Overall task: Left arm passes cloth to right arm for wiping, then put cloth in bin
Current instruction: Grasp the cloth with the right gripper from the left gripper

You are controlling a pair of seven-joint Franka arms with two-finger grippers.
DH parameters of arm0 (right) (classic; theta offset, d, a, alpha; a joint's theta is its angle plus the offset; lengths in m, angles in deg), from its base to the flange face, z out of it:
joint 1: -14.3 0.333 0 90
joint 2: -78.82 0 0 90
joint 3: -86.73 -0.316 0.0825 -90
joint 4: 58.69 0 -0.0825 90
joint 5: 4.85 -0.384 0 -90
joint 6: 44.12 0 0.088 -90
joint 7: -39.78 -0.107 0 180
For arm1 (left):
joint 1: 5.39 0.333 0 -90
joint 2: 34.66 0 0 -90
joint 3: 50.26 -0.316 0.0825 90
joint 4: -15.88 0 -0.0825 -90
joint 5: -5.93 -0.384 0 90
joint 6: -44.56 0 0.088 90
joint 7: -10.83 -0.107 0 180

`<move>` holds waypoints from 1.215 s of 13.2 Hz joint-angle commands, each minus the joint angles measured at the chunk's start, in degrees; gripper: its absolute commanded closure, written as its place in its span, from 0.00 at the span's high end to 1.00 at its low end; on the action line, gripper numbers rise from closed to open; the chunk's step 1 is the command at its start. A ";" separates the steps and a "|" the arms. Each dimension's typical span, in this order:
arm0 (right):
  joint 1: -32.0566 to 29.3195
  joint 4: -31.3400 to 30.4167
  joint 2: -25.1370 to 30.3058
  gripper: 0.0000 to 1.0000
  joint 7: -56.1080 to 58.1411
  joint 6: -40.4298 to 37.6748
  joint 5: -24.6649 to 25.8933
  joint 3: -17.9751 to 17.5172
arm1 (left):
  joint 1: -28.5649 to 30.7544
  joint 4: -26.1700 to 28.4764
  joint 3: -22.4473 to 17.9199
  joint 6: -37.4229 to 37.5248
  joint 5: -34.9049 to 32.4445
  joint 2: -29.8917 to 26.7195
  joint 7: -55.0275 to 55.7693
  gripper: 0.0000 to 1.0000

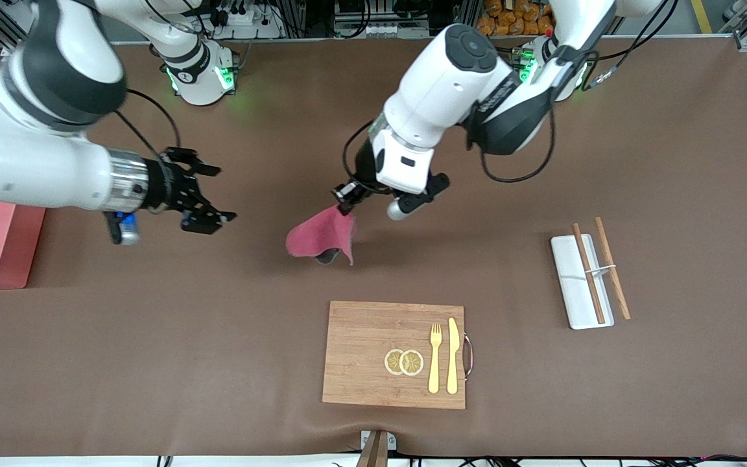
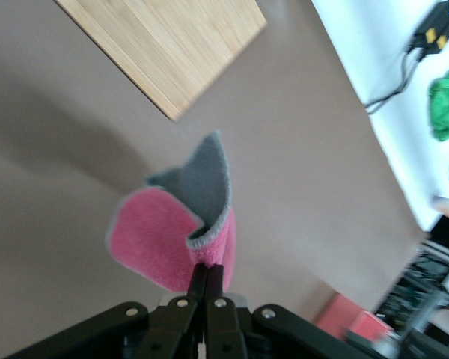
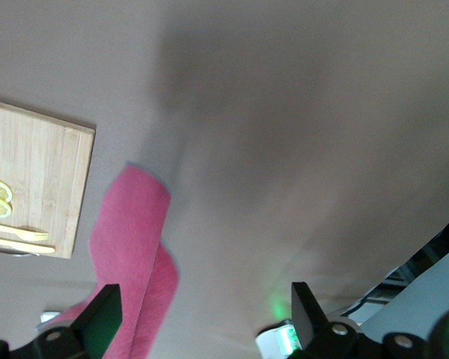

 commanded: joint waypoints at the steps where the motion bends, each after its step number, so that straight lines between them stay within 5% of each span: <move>1: 1.72 0.61 -2.60 1.00 -5.16 2.84 -3.28 0.43 | -2.61 -2.27 -0.16 -5.50 0.80 2.29 6.48 0.00; 8: 4.08 0.52 -7.79 1.00 -5.43 8.10 -10.67 0.35 | -4.46 -2.80 -0.07 -12.20 0.89 3.09 14.06 0.00; 10: 6.02 0.52 -8.67 0.76 -5.43 10.31 -11.81 0.35 | -4.46 -2.80 -0.07 -12.29 0.89 3.00 14.06 0.00; 13: 8.22 -0.01 -9.20 0.07 -5.34 14.96 -12.08 0.35 | -4.64 -2.89 -0.07 -12.29 0.80 2.65 13.97 0.00; 16: 8.66 -0.01 -9.55 0.00 -4.82 15.24 -12.08 0.44 | -3.68 -2.80 -0.34 -11.59 0.54 1.60 13.97 0.00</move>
